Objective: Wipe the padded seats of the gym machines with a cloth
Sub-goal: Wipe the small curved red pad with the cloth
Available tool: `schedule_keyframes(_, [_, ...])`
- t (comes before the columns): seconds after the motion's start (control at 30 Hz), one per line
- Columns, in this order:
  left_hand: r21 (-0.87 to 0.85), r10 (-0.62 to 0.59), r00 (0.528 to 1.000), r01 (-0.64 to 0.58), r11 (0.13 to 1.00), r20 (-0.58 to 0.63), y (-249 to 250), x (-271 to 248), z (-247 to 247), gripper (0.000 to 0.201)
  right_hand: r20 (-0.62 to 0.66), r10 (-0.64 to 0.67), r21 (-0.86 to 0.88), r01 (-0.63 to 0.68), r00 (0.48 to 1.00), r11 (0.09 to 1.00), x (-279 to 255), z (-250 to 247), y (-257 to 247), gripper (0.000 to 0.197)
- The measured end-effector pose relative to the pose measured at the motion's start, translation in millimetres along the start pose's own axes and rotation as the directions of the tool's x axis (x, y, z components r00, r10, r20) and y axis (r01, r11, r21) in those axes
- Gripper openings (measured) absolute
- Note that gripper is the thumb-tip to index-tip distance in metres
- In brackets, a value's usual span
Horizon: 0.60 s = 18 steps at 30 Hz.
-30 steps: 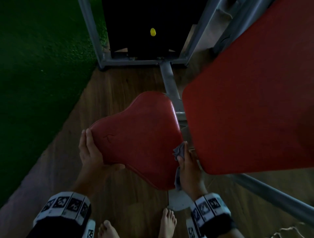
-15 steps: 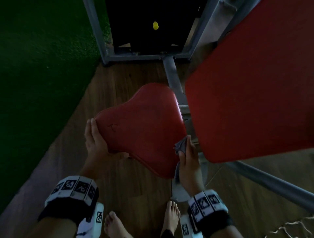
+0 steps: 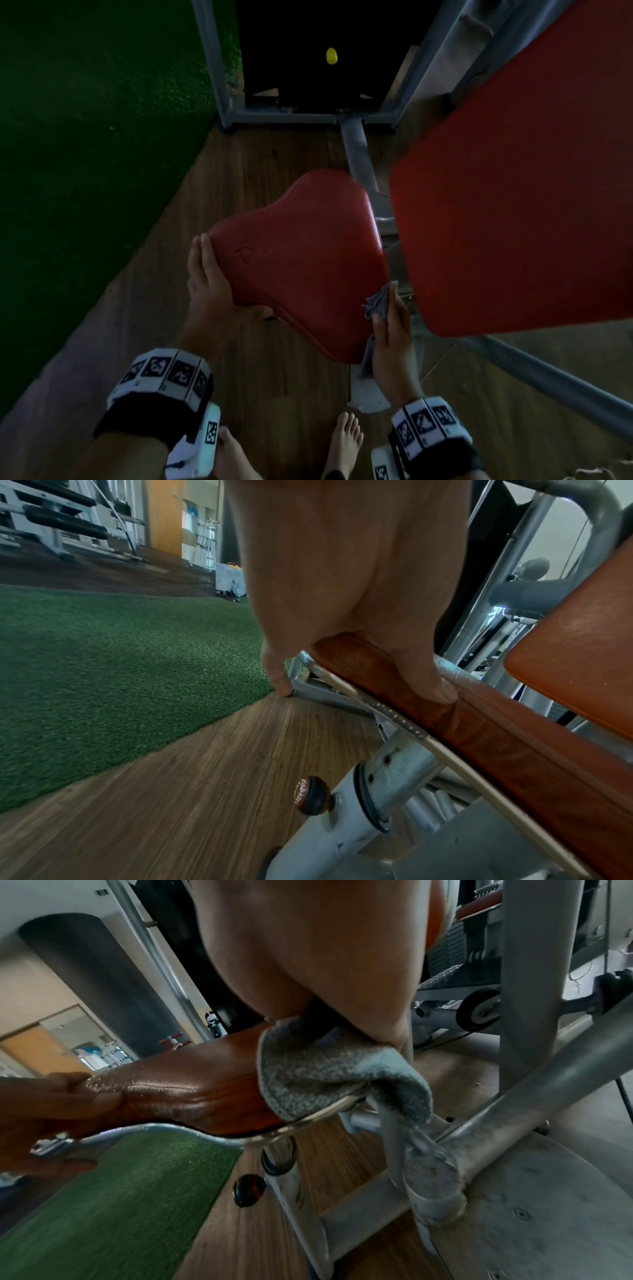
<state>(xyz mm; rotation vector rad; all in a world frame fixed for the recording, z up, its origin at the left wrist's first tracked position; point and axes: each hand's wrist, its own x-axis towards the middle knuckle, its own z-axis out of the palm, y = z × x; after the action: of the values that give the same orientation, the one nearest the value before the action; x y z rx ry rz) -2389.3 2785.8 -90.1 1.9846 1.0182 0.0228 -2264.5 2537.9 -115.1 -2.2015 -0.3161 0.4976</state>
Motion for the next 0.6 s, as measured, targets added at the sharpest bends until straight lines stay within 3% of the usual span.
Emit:
schedule_keyframes(0.1, [0.009, -0.009, 1.000, 0.009, 1.000, 0.020, 1.6, -0.8, -2.0, 0.158, 0.025, 0.082, -0.048, -0.081, 0.996, 0.996, 16.4, -0.8, -12.7, 0.054])
schedule_keyframes(0.23, [-0.018, -0.029, 0.999, 0.029, 0.999, 0.021, -0.6, 0.8, -3.0, 0.158, 0.024, -0.033, -0.175, 0.036, 0.999, 0.984, 76.5, 13.6, -35.2, 0.053])
schedule_keyframes(0.33, [-0.062, -0.016, 1.000, 0.017, 0.998, 0.013, -3.1, -0.9, -3.6, 0.155, 0.088, -0.083, -0.365, 0.110, 0.993, 0.924, 135.0, 28.0, -59.9, 0.054])
schedule_keyframes(0.43, [-0.073, 0.019, 1.000, -0.018, 0.997, 0.001, -5.9, -2.1, -3.4, 0.155, 0.058, 0.034, -0.262, -0.018, 0.998, 0.965, 187.9, 41.3, -86.9, 0.055])
schedule_keyframes(0.6, [-0.098, 0.029, 1.000, -0.030, 0.995, -0.009, -8.4, -1.9, -2.3, 0.154, 0.217, -0.034, -0.410, 0.123, 0.976, 0.904, 244.8, 62.7, -124.3, 0.050])
